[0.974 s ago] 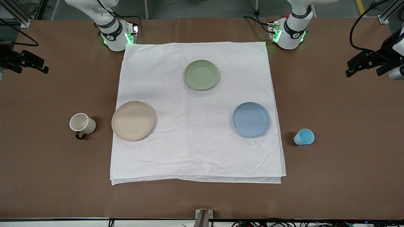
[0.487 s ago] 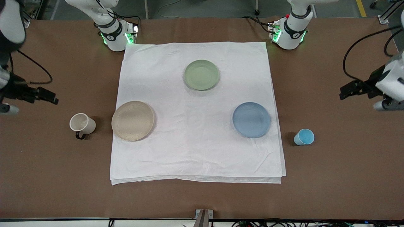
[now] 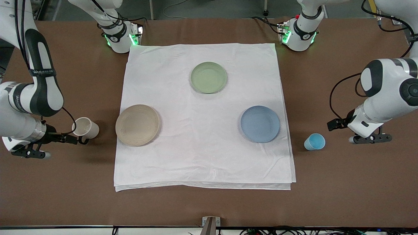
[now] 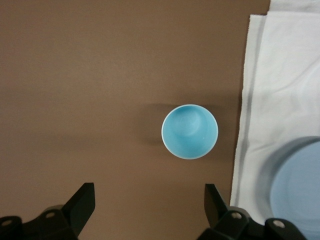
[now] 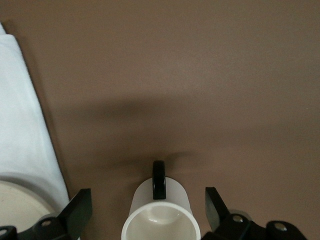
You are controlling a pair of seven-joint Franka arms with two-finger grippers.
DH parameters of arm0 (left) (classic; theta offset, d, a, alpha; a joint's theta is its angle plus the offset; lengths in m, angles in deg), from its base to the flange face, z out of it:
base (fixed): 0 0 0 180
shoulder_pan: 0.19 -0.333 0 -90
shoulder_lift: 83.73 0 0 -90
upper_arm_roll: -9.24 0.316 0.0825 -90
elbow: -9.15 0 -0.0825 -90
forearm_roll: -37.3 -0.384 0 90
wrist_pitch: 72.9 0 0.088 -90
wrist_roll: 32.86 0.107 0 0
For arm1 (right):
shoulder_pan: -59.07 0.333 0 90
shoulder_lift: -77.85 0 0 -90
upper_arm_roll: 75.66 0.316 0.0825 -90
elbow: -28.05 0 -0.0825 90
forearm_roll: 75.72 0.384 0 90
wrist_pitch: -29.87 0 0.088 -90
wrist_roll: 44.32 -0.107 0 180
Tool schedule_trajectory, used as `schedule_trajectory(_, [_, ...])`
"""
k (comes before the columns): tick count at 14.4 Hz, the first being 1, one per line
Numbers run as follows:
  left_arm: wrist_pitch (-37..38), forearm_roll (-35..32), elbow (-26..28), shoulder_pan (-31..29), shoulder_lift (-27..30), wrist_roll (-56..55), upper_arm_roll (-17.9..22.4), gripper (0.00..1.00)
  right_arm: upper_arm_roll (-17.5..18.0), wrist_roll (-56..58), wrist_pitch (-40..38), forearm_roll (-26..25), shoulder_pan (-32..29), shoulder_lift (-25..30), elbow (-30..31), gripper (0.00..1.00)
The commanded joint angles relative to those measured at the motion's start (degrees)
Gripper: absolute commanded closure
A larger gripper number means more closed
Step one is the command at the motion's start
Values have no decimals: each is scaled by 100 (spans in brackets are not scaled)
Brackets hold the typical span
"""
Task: Place blue cup in blue plate and white mug in gray plate
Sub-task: 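Reach the left gripper to the blue cup while the right gripper reaches the mug, then grasp the blue cup with the left gripper while the right gripper grasps the mug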
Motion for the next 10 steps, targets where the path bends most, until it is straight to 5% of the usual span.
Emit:
schedule_trajectory(1, [-695, 41, 216, -10, -372, -55, -30, 15, 77, 43, 469, -85, -109, -93, 389, 6])
schedule_trajectory(4, [-1180, 477, 164, -10, -821, -81, -39, 21, 86, 43, 1016, -85, -91, -93, 935, 17])
schedule_trajectory(6, [-1295, 594, 103, 25, -997, -64, -39, 28, 94, 34, 964, -24, -91, -84, 1042, 43])
schedule_trajectory(8, [-1287, 595, 103, 8, -1051, -38, -39, 39, 94, 26, 929, -24, -91, -67, 1104, 87])
schedule_trajectory(9, [-1287, 595, 94, 8, -1051, -81, -39, 44, 94, 34, 868, -24, -91, -58, 1086, 99])
schedule_trajectory(10, [-1287, 595, 68, 43, -1094, -90, -30, 53, 94, 43, 858, -24, -91, -58, 1060, 100])
